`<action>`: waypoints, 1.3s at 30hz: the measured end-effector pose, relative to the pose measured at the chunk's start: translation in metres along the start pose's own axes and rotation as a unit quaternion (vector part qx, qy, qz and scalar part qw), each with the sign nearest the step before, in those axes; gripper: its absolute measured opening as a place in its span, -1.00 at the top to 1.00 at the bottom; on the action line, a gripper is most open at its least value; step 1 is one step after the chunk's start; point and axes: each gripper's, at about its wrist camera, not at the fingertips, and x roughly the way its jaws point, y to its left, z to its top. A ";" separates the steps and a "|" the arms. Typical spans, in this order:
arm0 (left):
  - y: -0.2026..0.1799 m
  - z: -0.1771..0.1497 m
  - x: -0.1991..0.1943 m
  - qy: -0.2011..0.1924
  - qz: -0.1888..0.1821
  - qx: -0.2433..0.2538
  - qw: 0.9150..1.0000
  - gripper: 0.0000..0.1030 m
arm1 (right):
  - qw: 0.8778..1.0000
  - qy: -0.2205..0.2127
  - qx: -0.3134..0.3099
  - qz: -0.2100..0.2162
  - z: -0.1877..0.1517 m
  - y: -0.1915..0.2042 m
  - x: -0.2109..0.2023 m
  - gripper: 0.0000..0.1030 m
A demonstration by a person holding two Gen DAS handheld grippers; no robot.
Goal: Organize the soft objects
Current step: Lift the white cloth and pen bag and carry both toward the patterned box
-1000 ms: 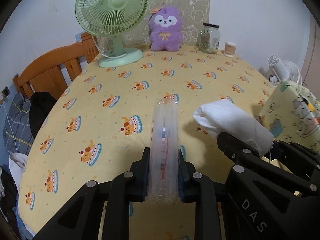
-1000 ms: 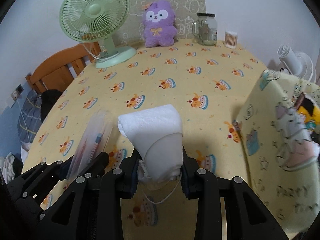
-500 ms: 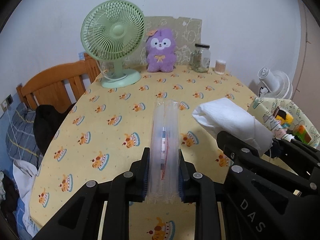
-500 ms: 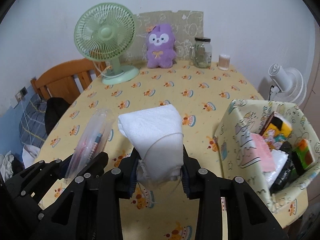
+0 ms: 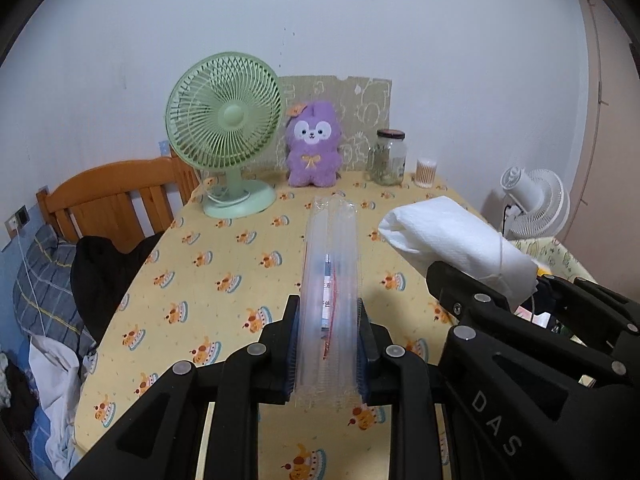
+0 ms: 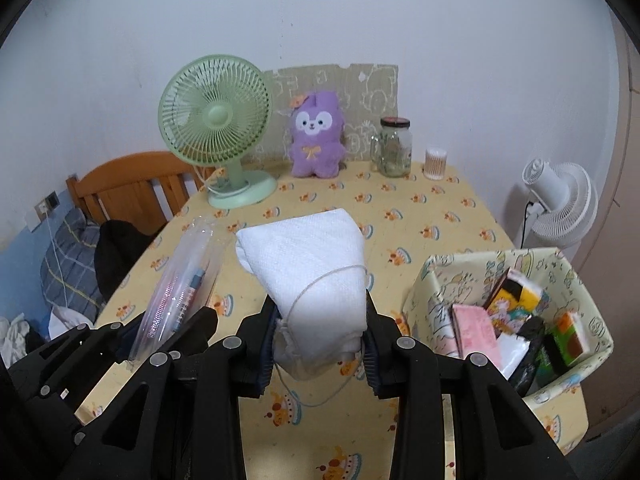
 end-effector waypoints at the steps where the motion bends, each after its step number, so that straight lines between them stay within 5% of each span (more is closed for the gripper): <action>1: -0.001 0.001 -0.001 -0.002 0.001 -0.002 1.000 0.57 | 1.000 -0.002 0.000 0.001 0.002 -0.001 -0.002 0.24; 17: -0.040 0.014 0.013 -0.003 0.027 -0.013 1.000 0.57 | 0.999 -0.006 -0.024 0.042 0.018 -0.040 0.008 0.24; 39: -0.119 0.019 0.023 -0.003 -0.010 0.009 1.000 0.57 | 1.000 -0.013 -0.010 0.017 0.016 -0.124 -0.005 0.24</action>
